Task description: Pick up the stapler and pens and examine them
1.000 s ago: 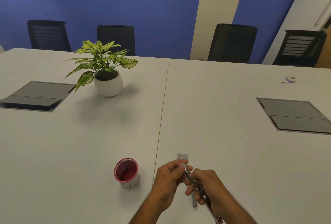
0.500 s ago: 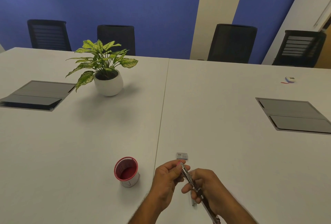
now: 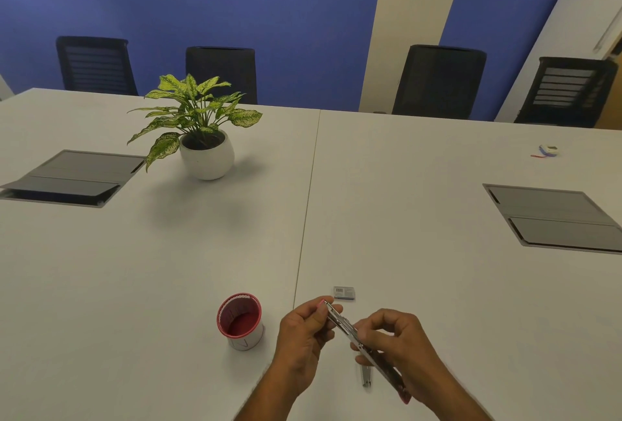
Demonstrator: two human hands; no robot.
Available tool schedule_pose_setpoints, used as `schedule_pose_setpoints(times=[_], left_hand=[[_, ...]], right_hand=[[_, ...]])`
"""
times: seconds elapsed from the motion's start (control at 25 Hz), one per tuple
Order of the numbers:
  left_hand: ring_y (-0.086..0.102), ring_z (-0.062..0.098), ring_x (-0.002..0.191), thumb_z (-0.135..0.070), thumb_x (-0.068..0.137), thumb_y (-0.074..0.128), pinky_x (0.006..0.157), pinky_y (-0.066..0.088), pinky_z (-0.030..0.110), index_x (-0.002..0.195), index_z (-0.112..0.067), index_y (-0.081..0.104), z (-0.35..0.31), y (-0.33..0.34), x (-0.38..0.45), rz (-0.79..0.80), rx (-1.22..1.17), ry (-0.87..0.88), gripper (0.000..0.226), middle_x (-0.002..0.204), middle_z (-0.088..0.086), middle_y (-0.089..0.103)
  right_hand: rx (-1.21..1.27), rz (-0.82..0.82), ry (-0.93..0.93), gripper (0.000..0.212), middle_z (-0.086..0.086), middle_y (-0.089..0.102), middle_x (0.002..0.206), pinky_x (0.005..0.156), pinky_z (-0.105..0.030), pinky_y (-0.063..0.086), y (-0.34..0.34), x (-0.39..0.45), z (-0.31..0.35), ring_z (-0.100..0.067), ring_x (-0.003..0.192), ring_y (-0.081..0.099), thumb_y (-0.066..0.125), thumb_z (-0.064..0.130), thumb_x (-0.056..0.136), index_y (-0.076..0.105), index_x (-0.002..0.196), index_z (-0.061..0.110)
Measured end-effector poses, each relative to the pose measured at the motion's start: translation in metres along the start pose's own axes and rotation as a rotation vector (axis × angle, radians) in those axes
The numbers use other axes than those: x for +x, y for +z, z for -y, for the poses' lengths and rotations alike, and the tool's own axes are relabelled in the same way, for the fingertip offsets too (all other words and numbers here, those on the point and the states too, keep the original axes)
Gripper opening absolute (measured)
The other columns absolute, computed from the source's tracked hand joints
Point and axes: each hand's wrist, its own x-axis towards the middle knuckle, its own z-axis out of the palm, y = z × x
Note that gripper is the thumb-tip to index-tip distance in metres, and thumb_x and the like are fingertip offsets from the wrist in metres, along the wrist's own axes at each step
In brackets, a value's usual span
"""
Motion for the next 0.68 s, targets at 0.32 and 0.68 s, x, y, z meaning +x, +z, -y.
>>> schedule_pose_setpoints(times=[0.32, 0.68], left_hand=[[0.068, 0.02, 0.077, -0.011, 0.095, 0.056, 0.061, 0.057, 0.025, 0.108, -0.007, 0.07, 0.0, -0.001, -0.006, 0.008, -0.031, -0.03, 0.019, 0.098, 0.012, 0.078], [0.059, 0.018, 0.068, -0.01, 0.091, 0.062, 0.059, 0.054, 0.026, 0.105, -0.005, 0.073, 0.001, 0.001, -0.007, 0.102, 0.002, -0.025, 0.019, 0.086, 0.013, 0.071]], right_hand=[[-0.044, -0.004, 0.048, 0.025, -0.022, 0.072, 0.084, 0.067, -0.047, 0.062, 0.0, 0.002, 0.006, -0.041, 0.077, 0.071, 0.081, 0.021, 0.075, 0.071, 0.074, -0.001], [-0.032, 0.008, 0.128, 0.031, -0.022, 0.074, 0.087, 0.065, -0.041, 0.057, 0.006, 0.018, 0.021, -0.029, 0.067, 0.07, 0.082, 0.027, 0.074, 0.069, 0.082, -0.001]])
